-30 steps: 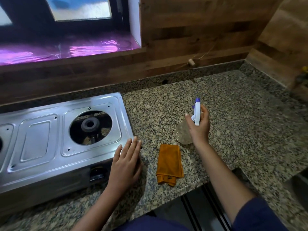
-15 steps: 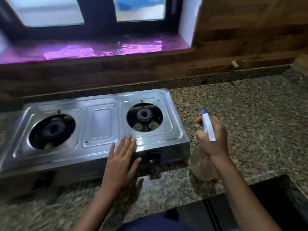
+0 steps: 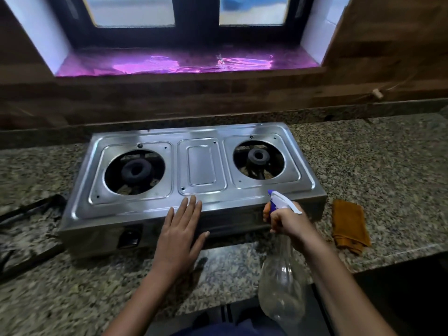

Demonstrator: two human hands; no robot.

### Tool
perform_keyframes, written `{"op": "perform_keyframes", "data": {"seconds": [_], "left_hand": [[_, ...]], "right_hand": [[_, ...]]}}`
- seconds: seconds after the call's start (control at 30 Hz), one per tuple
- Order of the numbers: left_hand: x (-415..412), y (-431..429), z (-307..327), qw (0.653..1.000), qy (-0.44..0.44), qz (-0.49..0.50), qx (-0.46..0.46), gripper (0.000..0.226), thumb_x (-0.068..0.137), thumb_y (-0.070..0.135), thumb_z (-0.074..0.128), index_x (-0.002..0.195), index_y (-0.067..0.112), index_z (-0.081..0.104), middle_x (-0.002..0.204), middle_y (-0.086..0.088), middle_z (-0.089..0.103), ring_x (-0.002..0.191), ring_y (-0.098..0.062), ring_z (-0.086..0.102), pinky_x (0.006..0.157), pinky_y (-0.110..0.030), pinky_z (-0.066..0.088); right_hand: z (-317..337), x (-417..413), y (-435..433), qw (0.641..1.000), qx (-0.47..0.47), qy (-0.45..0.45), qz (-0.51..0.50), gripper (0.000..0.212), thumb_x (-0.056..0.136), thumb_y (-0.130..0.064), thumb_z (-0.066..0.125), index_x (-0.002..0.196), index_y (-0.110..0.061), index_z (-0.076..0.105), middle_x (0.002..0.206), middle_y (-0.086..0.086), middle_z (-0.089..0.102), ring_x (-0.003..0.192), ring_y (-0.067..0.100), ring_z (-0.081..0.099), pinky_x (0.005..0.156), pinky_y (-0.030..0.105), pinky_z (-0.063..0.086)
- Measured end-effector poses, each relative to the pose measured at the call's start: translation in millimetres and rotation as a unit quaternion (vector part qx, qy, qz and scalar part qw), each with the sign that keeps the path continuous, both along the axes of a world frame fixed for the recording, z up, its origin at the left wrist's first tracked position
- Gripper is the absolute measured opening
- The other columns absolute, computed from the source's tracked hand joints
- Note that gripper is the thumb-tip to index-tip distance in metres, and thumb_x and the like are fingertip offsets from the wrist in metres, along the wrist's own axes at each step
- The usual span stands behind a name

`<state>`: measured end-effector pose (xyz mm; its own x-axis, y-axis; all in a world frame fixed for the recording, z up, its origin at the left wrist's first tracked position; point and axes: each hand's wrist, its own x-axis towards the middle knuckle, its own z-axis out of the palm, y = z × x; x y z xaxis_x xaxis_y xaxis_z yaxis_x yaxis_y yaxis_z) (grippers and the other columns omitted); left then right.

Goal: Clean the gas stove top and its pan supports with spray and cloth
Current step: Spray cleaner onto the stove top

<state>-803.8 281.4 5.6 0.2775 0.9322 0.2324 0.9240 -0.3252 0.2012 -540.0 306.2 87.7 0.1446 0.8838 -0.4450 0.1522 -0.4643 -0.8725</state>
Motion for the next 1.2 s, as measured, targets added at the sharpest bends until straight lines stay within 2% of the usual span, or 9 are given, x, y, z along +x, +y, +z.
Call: {"op": "perform_keyframes", "data": {"seconds": [0.1, 0.23, 0.37, 0.5, 0.63, 0.77, 0.93, 1.0, 1.2], "left_hand": [[0, 1, 1, 1.0, -0.005, -0.011, -0.004, 0.071, 0.093, 0.05, 0.039, 0.152, 0.012, 0.029, 0.16, -0.005, 0.023, 0.148, -0.02, 0.018, 0.119, -0.041, 0.012], [-7, 3, 2, 0.999, -0.003, -0.031, -0.015, 0.071, 0.092, 0.05, 0.04, 0.152, 0.013, 0.028, 0.16, -0.004, 0.023, 0.148, -0.02, 0.02, 0.118, -0.04, 0.014], [-8, 5, -1, 0.999, -0.007, -0.04, -0.015, 0.073, 0.092, 0.05, 0.042, 0.152, 0.013, 0.027, 0.16, -0.004, 0.022, 0.148, -0.02, 0.019, 0.118, -0.041, 0.015], [-6, 4, -3, 0.999, -0.015, -0.037, -0.014, 0.074, 0.092, 0.051, 0.044, 0.153, 0.013, 0.026, 0.16, -0.005, 0.022, 0.149, -0.02, 0.017, 0.118, -0.042, 0.015], [-8, 4, -5, 0.999, -0.009, -0.042, -0.016, 0.075, 0.092, 0.05, 0.046, 0.154, 0.014, 0.022, 0.161, -0.005, 0.018, 0.15, -0.019, 0.013, 0.119, -0.042, 0.014], [-9, 4, -5, 0.999, -0.008, -0.044, -0.021, 0.075, 0.093, 0.049, 0.046, 0.154, 0.014, 0.02, 0.162, -0.003, 0.015, 0.15, -0.017, 0.008, 0.119, -0.041, 0.012], [-15, 4, -4, 0.998, -0.005, -0.059, -0.016, 0.073, 0.094, 0.049, 0.044, 0.154, 0.014, 0.02, 0.162, -0.003, 0.014, 0.15, -0.016, 0.007, 0.118, -0.041, 0.015], [-24, 2, -4, 0.999, -0.006, -0.05, -0.012, 0.072, 0.095, 0.049, 0.044, 0.154, 0.014, 0.021, 0.162, -0.003, 0.015, 0.15, -0.017, 0.009, 0.118, -0.042, 0.018], [-68, -6, -3, 0.998, -0.021, 0.058, 0.001, 0.073, 0.094, 0.051, 0.039, 0.153, 0.011, 0.023, 0.161, -0.006, 0.018, 0.15, -0.02, 0.013, 0.118, -0.045, 0.017]], "right_hand": [[6, -21, -4, 1.0, 0.011, 0.019, 0.009, 0.025, 0.041, -0.002, 0.042, 0.065, -0.002, 0.05, 0.062, 0.013, 0.039, 0.056, 0.023, 0.037, 0.045, 0.021, 0.032], [13, -39, -4, 0.999, 0.01, 0.032, 0.036, 0.037, 0.041, 0.0, 0.044, 0.074, -0.001, 0.06, 0.067, 0.013, 0.055, 0.062, 0.021, 0.052, 0.045, 0.023, 0.041], [14, -57, -4, 0.998, 0.012, 0.051, 0.037, 0.028, 0.037, 0.0, 0.041, 0.064, -0.002, 0.045, 0.059, 0.012, 0.037, 0.055, 0.022, 0.039, 0.042, 0.021, 0.028], [12, -68, -7, 0.998, 0.019, 0.038, 0.043, 0.035, 0.039, -0.001, 0.044, 0.071, -0.003, 0.058, 0.067, 0.013, 0.052, 0.062, 0.022, 0.051, 0.046, 0.024, 0.041], [13, -78, -12, 0.998, 0.024, 0.033, 0.057, 0.026, 0.037, -0.002, 0.044, 0.063, 0.0, 0.046, 0.061, 0.015, 0.037, 0.057, 0.026, 0.038, 0.043, 0.022, 0.03], [10, -82, -10, 0.995, 0.007, 0.038, 0.091, 0.031, 0.044, 0.0, 0.044, 0.072, -0.006, 0.057, 0.065, 0.008, 0.052, 0.059, 0.019, 0.048, 0.046, 0.025, 0.044], [8, -94, -9, 0.993, 0.018, 0.038, 0.112, 0.023, 0.042, -0.001, 0.045, 0.063, -0.008, 0.052, 0.065, 0.014, 0.045, 0.06, 0.026, 0.044, 0.046, 0.024, 0.039], [6, -98, -5, 0.991, 0.024, 0.035, 0.126, 0.032, 0.044, 0.0, 0.045, 0.073, -0.005, 0.06, 0.074, 0.013, 0.054, 0.067, 0.024, 0.052, 0.049, 0.03, 0.049], [12, -125, -1, 0.975, 0.02, 0.038, 0.22, 0.016, 0.045, -0.001, 0.046, 0.059, -0.005, 0.051, 0.065, 0.016, 0.045, 0.061, 0.028, 0.044, 0.048, 0.029, 0.041]]}}
